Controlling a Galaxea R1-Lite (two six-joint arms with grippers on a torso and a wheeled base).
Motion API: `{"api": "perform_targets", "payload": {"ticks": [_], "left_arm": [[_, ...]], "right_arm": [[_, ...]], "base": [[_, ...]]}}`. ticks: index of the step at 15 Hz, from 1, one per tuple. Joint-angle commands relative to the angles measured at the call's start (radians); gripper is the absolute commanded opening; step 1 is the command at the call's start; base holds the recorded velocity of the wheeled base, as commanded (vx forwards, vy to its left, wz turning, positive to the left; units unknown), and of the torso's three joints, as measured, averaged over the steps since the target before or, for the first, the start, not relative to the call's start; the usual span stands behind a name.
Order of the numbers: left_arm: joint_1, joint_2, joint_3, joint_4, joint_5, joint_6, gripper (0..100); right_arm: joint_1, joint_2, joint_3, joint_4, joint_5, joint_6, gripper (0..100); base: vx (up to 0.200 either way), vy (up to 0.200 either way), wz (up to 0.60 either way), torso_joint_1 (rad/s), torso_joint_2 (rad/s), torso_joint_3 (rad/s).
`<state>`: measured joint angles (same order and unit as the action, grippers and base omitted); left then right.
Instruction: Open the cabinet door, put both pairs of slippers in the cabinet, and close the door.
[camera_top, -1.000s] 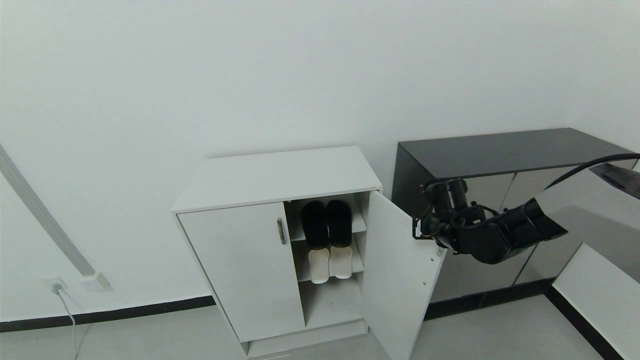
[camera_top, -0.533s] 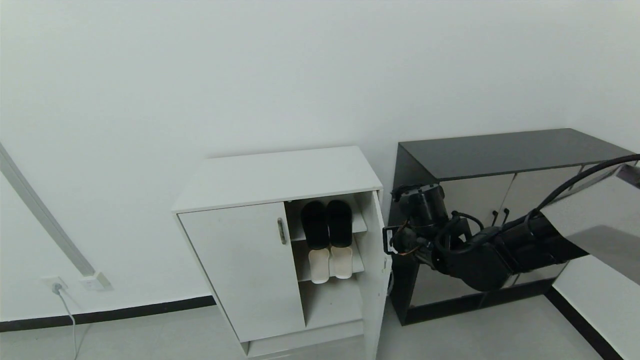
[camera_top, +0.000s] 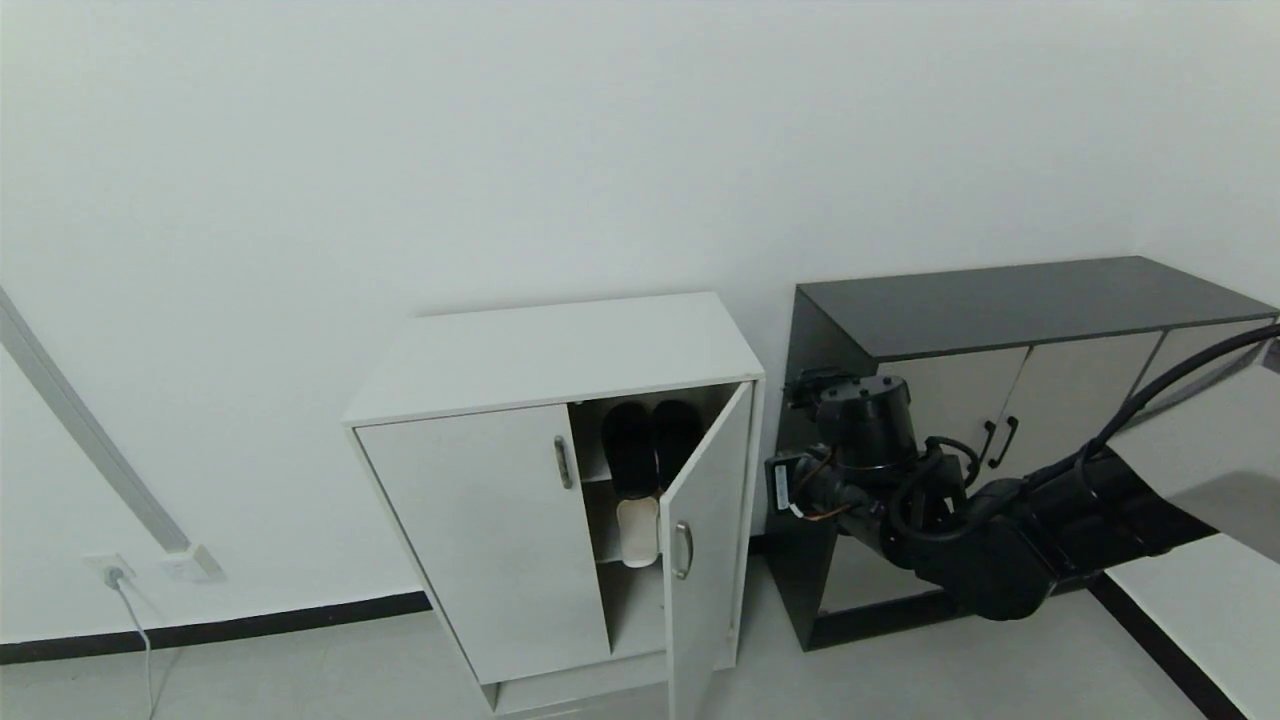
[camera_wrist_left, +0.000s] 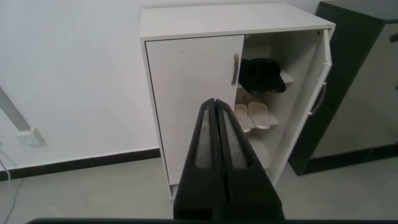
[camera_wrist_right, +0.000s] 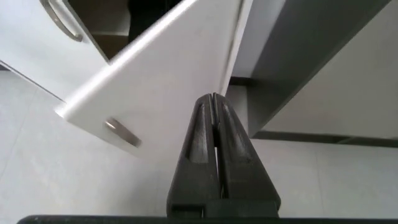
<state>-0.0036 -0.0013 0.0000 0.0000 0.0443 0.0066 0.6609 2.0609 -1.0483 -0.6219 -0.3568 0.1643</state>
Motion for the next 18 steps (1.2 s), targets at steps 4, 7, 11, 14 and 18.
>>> {"api": "perform_targets", "payload": {"ticks": [4, 7, 11, 14, 18], "left_arm": [[0.001, 0.001, 0.0, 0.0, 0.0, 0.0, 0], [0.001, 0.001, 0.0, 0.0, 0.0, -0.002, 0], [0.001, 0.001, 0.0, 0.0, 0.0, 0.0, 0], [0.001, 0.001, 0.0, 0.0, -0.001, 0.0, 0], [0.001, 0.001, 0.0, 0.0, -0.006, 0.001, 0]], "right_arm": [[0.02, -0.002, 0.021, -0.001, 0.021, 0.0, 0], [0.02, 0.001, 0.031, -0.028, 0.021, 0.0, 0], [0.017, 0.001, 0.048, -0.055, 0.016, -0.011, 0], [0.017, -0.019, 0.133, -0.13, 0.022, -0.017, 0], [0.017, -0.042, 0.298, -0.291, 0.048, -0.043, 0]], "base": [[0.0, 0.0, 0.6, 0.002, 0.0, 0.0], [0.0, 0.0, 0.2, 0.002, 0.0, -0.001], [0.0, 0.0, 0.0, 0.0, 0.0, 0.0], [0.0, 0.0, 0.0, 0.0, 0.0, 0.0], [0.1, 0.0, 0.0, -0.001, 0.0, 0.0]]}}
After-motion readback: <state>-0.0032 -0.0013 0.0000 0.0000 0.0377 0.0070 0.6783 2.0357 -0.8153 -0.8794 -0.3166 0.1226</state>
